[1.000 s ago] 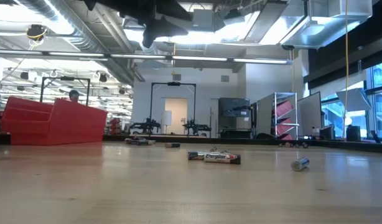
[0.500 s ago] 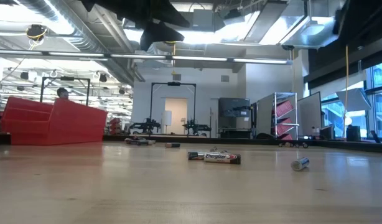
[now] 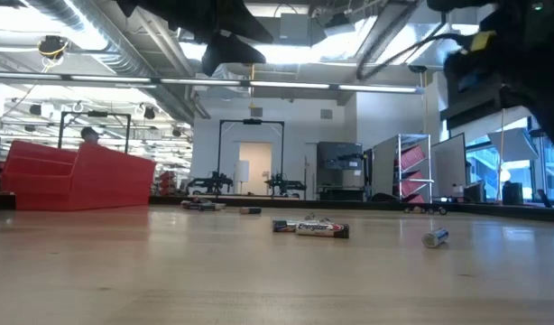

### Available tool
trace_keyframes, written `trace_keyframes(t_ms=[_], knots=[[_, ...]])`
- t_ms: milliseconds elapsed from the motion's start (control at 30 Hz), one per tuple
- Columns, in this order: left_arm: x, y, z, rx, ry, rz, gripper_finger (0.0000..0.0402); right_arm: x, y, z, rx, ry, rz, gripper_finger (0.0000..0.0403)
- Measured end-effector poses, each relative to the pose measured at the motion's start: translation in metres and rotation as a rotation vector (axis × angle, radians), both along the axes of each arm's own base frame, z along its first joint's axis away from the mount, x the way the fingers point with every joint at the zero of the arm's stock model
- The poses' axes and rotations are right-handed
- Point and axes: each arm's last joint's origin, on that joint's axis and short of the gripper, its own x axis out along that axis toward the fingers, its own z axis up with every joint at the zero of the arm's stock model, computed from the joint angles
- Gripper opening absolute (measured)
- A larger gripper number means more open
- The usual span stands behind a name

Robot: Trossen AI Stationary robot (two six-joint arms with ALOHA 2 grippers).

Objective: Sort batteries
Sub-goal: Adjust the bottom red bin, then put the small black battery into the bottom red bin

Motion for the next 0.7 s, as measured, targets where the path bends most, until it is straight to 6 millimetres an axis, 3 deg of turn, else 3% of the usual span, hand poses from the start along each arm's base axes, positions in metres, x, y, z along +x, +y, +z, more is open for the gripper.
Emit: trace_keyframes(t_ms=[133, 267, 467, 600, 700], knots=[[0.000, -0.001, 0.000, -0.010, -0.002, -0.001, 0.0180, 0.000, -0.001, 0.002, -0.027, -0.021, -0.003, 0.0006], [0.000, -0.004, 0.000, -0.016, -0.002, -0.007, 0.0180, 0.013, 0.000, 0.020, -0.077, -0.166, -0.024, 0.0003], [-0.001, -0.008, -0.004, -0.054, 0.041, -0.003, 0.0180, 0.048, 0.001, 0.053, -0.274, -0.603, -0.131, 0.0015], [-0.006, -0.001, -0.013, -0.125, 0.115, 0.148, 0.0179, 0.070, -0.006, 0.068, -0.429, -0.892, -0.359, 0.0022], [-0.011, 0.011, -0.024, -0.211, 0.200, 0.277, 0.0179, 0.082, -0.014, 0.074, -0.459, -1.007, -0.463, 0.0025]])
